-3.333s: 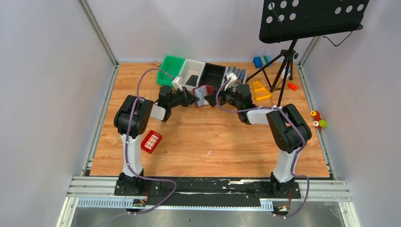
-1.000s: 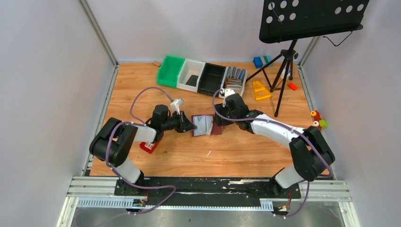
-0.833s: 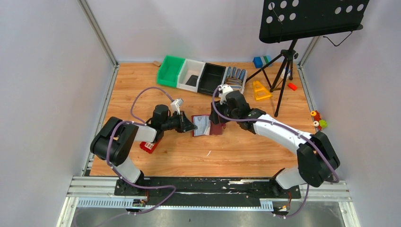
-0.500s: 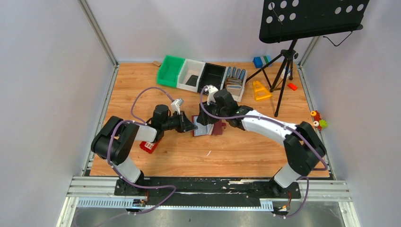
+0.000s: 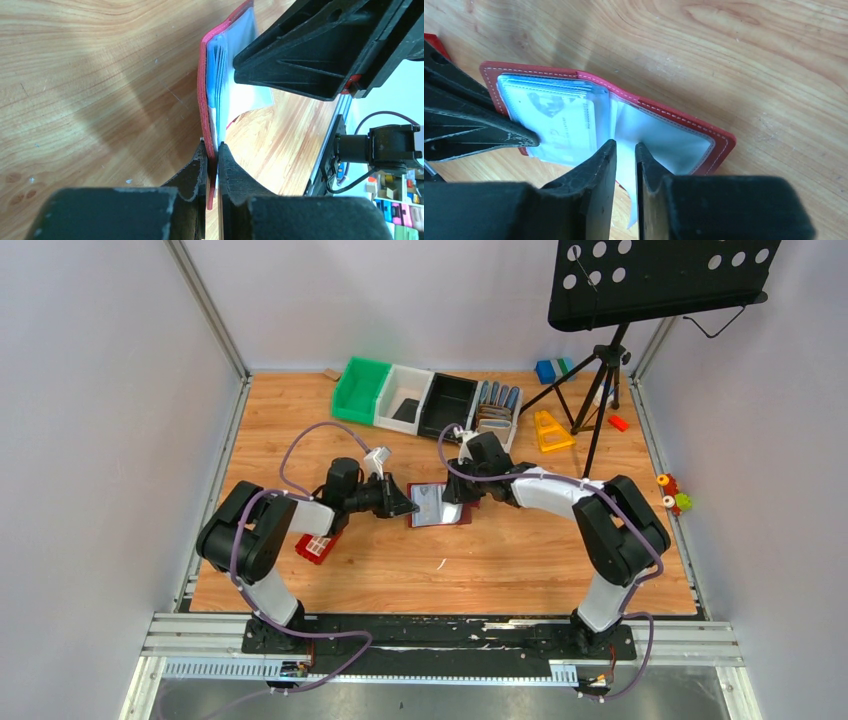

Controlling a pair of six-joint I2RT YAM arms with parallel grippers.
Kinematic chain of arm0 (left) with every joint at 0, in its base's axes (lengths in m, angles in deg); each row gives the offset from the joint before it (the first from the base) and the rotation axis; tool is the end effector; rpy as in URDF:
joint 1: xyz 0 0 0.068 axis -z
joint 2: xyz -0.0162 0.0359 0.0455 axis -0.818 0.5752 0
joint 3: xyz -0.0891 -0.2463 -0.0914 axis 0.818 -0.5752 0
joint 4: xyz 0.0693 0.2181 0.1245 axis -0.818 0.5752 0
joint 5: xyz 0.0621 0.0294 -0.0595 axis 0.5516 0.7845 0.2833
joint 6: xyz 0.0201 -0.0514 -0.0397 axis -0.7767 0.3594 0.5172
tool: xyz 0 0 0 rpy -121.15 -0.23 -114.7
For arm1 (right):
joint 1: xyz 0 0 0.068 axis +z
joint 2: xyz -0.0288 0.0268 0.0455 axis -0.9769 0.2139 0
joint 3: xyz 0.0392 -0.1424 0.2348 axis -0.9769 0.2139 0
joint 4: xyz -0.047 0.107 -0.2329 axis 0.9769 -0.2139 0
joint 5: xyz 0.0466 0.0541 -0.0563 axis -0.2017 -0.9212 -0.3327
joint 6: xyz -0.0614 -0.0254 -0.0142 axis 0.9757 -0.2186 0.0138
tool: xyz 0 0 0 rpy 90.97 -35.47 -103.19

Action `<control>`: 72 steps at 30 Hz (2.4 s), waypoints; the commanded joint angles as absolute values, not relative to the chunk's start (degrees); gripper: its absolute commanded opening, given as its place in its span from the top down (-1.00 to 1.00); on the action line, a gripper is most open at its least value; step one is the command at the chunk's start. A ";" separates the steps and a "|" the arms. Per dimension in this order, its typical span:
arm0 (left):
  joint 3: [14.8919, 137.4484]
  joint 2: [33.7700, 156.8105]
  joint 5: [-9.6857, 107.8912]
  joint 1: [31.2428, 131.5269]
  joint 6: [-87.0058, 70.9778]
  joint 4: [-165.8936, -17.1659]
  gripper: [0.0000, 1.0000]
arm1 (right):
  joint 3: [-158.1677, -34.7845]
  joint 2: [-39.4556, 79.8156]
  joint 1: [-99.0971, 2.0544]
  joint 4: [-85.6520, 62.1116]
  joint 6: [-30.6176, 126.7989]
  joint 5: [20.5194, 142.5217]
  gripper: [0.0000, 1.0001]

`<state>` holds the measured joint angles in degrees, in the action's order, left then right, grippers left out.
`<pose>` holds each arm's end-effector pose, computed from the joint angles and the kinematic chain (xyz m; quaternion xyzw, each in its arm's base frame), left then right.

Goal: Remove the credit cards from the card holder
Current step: Remove the credit card from the card holder.

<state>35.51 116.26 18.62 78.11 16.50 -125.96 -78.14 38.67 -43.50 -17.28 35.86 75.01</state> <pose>0.2718 -0.1539 0.1298 0.0782 0.8240 -0.4867 0.2792 0.2987 0.2187 0.1639 -0.1653 0.9138 0.2608 0.2637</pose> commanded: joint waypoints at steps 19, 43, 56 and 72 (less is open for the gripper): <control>36.59 119.59 12.26 78.21 22.22 -136.17 0.29 | -76.65 45.77 -45.16 -9.55 34.26 65.77 0.78; 38.20 123.49 11.44 78.11 24.16 -138.21 0.69 | -75.22 45.46 -45.60 -6.32 32.27 59.48 0.64; 38.28 122.60 11.92 78.09 23.15 -135.22 -0.13 | -73.65 44.51 -47.80 -3.36 28.88 54.26 0.44; 39.25 123.04 12.54 78.02 21.08 -132.22 0.81 | -67.43 42.67 -50.58 11.21 19.68 45.54 -0.33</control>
